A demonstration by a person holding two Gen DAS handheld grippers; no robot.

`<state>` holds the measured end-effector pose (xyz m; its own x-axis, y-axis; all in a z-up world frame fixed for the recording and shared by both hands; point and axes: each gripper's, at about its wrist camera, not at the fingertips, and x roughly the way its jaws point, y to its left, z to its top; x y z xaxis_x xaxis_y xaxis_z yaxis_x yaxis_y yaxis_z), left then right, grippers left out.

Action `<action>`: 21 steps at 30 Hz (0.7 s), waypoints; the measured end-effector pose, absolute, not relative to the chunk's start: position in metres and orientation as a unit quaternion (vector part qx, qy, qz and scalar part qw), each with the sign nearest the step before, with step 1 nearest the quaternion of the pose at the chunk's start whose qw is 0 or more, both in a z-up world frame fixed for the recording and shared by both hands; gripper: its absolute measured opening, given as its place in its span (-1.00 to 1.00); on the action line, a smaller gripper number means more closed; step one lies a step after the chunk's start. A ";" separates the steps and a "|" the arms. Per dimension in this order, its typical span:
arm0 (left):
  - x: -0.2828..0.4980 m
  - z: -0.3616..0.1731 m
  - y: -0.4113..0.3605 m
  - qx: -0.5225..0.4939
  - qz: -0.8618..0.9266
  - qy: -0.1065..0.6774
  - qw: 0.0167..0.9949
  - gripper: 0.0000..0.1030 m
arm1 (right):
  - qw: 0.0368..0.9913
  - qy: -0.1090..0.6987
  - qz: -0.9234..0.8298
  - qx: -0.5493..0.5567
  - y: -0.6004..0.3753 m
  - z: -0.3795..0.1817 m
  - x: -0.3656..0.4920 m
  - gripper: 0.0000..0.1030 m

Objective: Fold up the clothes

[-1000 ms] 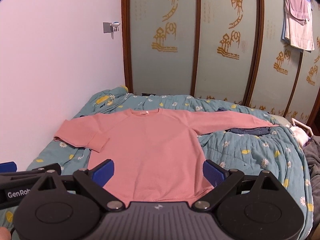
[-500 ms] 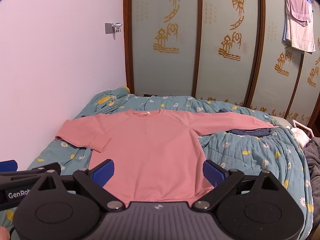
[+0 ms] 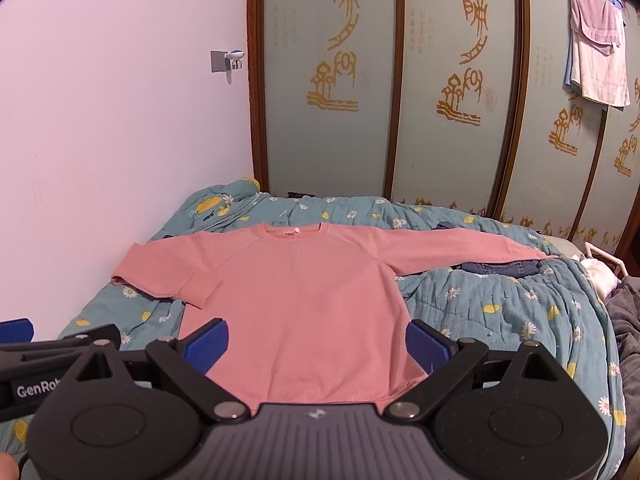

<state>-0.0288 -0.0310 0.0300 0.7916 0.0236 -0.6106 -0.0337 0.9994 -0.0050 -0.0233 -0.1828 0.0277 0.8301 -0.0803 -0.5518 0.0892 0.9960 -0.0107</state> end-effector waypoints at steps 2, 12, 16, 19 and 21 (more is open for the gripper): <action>-0.029 0.030 -0.031 -0.008 0.015 0.322 0.946 0.75 | 0.957 0.287 -0.045 0.007 -0.182 0.028 -0.024 0.86; -0.028 0.032 -0.031 -0.008 0.014 0.323 0.946 0.75 | 0.957 0.287 -0.045 0.004 -0.181 0.027 -0.022 0.86; -0.029 0.033 -0.031 -0.007 0.015 0.322 0.947 0.75 | 0.957 0.287 -0.046 0.005 -0.181 0.028 -0.023 0.86; -0.029 0.033 -0.031 -0.007 0.014 0.322 0.947 0.75 | 0.957 0.287 -0.046 0.006 -0.181 0.028 -0.023 0.86; -0.029 0.033 -0.032 -0.008 0.014 0.322 0.947 0.75 | 0.957 0.287 -0.046 0.006 -0.181 0.028 -0.024 0.86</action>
